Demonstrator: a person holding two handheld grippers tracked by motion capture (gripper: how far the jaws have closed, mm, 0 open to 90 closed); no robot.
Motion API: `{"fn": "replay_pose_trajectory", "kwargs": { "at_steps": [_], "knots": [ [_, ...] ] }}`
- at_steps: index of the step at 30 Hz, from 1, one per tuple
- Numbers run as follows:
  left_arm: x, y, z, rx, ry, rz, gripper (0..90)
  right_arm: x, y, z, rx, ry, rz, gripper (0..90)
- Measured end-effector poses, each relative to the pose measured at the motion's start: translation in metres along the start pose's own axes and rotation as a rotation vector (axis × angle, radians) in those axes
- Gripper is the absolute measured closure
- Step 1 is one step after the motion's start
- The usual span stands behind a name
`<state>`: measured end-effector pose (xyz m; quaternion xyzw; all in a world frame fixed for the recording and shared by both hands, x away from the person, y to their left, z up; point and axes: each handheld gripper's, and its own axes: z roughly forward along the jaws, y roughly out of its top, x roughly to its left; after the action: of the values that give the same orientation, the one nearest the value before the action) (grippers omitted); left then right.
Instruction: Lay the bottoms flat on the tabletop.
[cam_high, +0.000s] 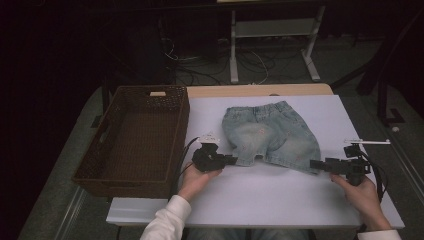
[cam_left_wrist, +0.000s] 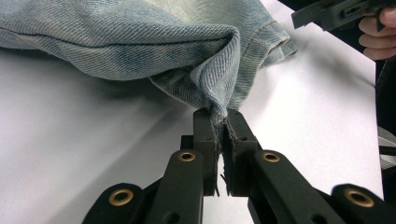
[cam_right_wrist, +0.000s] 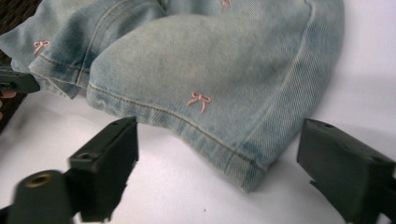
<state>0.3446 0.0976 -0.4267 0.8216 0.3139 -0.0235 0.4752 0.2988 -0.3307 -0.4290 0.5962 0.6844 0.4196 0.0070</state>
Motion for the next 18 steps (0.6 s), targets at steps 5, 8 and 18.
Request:
{"fn": "replay_pose_trajectory", "kwargs": {
  "at_steps": [5, 8, 18],
  "knots": [
    [0.001, 0.000, 0.000, 0.003, 0.001, 0.000, 84.8, -0.006, -0.002, 0.001, 0.019, -0.011, 0.026, 19.2],
    [0.001, 0.000, 0.000, 0.006, 0.001, 0.000, 84.8, -0.010, -0.003, 0.002, 0.022, -0.013, 0.040, 23.8],
    [0.001, -0.001, 0.001, 0.004, 0.000, -0.006, 84.7, -0.012, -0.005, 0.012, 0.082, -0.023, 0.034, 40.8]
  ]
}}
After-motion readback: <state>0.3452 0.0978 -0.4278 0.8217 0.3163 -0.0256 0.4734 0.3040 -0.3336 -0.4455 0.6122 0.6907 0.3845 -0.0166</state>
